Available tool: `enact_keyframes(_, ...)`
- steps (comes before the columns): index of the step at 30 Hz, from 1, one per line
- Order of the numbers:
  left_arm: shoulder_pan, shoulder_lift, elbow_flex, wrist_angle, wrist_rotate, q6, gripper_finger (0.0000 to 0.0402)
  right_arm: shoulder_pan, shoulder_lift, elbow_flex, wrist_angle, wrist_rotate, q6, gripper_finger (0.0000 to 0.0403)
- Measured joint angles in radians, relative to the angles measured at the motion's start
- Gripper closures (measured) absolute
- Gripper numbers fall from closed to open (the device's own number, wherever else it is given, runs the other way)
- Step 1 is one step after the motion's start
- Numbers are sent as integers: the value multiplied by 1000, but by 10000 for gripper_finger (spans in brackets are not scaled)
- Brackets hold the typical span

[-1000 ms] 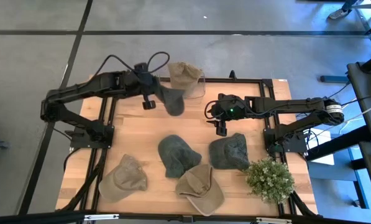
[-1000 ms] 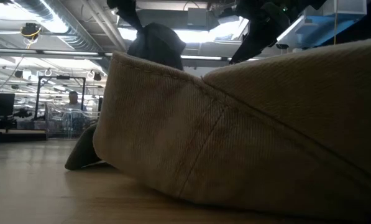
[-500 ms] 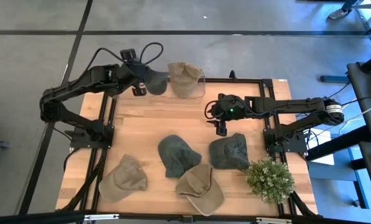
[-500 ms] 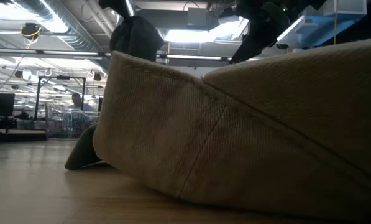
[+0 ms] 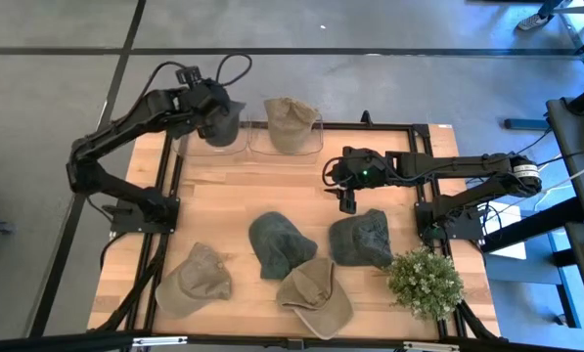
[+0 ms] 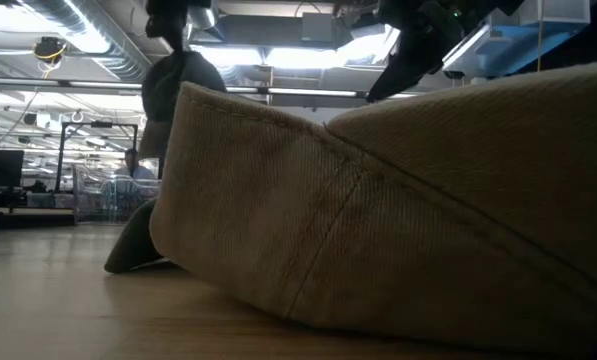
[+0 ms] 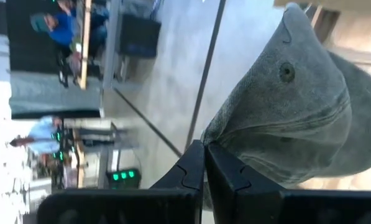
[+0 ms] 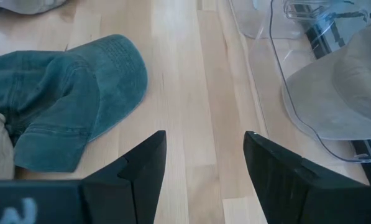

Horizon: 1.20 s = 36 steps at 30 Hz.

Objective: Pick & Place hat
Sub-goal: Put the top blue cap into the left transparent bin

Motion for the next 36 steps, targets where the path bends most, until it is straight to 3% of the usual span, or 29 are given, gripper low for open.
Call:
enact_keyframes(13,124,226,-1,-38,-58,-3,399,0,0,0,1,0,3,187)
enact_keyframes(20,190,315,-1,-29,-17,-61,399,0,0,0,0,0,3,187)
enact_keyframes(36,260,336,-1,-22,53,-109,379,0,0,0,-1,0,3,187)
